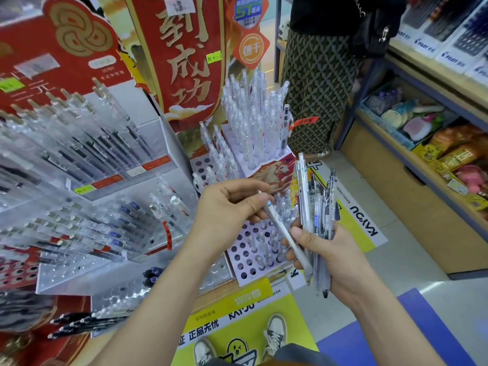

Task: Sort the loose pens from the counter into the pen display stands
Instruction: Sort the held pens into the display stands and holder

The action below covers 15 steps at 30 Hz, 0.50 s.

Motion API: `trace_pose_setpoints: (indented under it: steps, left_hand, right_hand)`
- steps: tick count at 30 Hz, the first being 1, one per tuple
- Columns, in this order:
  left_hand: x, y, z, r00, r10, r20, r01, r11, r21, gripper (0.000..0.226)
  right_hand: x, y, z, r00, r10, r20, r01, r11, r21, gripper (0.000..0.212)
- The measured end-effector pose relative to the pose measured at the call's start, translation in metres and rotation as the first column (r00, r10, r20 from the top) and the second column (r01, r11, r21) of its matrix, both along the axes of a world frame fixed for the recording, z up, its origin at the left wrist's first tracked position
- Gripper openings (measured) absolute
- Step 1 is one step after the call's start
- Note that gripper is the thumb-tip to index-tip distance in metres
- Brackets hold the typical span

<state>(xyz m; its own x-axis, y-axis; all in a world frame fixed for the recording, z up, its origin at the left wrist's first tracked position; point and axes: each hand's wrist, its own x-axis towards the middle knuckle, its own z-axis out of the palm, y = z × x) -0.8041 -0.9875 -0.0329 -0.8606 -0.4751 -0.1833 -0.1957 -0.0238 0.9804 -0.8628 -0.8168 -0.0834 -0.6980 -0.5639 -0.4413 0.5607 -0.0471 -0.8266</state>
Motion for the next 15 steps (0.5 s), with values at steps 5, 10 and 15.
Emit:
trace_pose_setpoints:
  steps: [5,10,15]
  left_hand:
    - [0.009,-0.013,0.007,0.959,0.214,-0.185,-0.24,0.962,-0.132,0.019]
    - [0.009,-0.01,-0.008,0.981,0.171,-0.096,-0.195,0.904,-0.38,0.028]
    - [0.005,-0.009,-0.039,0.996,0.078,-0.041,-0.086,0.764,-0.639,0.013]
  right_hand:
    - [-0.01,0.009,-0.004,0.995,-0.079,-0.061,0.083,0.993,0.083,0.009]
    - [-0.019,0.019,-0.009,0.992,-0.102,-0.079,0.109,0.989,0.101,0.011]
    - [-0.018,0.019,-0.011,0.994,-0.066,-0.085,0.077,0.988,0.134,0.017]
